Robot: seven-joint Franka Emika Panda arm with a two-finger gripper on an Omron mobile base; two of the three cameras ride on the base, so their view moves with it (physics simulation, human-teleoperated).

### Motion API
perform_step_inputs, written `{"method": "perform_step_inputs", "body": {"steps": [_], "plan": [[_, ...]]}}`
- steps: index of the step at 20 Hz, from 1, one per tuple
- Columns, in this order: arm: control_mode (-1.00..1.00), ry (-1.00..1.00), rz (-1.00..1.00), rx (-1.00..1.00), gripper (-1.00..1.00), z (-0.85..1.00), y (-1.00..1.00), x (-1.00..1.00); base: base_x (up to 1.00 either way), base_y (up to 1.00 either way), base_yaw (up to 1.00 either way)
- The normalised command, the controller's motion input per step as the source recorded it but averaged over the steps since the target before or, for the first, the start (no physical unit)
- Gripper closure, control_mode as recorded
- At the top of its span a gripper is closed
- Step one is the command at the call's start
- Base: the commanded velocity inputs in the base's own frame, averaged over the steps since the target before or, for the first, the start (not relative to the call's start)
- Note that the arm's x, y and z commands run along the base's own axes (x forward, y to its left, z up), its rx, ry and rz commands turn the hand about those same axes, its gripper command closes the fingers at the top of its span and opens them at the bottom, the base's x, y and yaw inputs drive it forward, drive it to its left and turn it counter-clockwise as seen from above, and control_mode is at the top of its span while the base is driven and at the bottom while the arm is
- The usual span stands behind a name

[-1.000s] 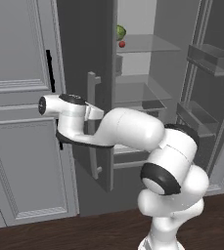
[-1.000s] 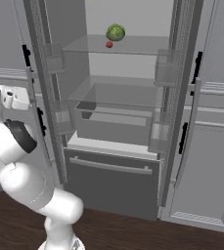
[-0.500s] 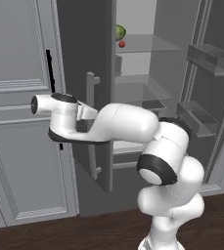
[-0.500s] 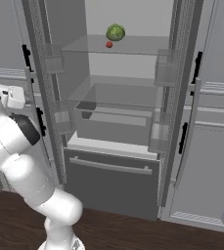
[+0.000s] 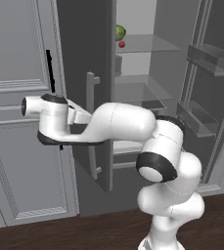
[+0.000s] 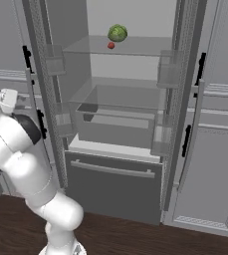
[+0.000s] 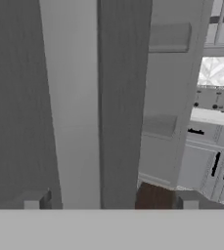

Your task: Take the strawberry from the fridge and place it on top of the pancake, located on the dining counter.

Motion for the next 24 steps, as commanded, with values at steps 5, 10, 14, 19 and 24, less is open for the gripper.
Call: {"method": "perform_step_inputs", "body": {"steps": [5,10,14,19,24], "plan": [[-1.0,-0.01,-0.12,0.1,-1.0,0.2,-0.5,-0.99,0.0,0.0,0.0],[-1.0,-0.01,0.0,0.43,-1.0,0.06,-0.82,-0.93,0.0,0.0,0.0],[-1.0,0.0,0.12,0.51,-1.0,0.04,-0.94,-0.73,0.0,0.0,0.0],[-1.0,0.0,0.21,0.32,-1.0,0.29,-0.52,-0.53,0.0,0.0,0.0],[-1.0,0.0,0.22,0.33,-1.0,0.05,-0.33,-0.36,0.0,0.0,0.0]]}}
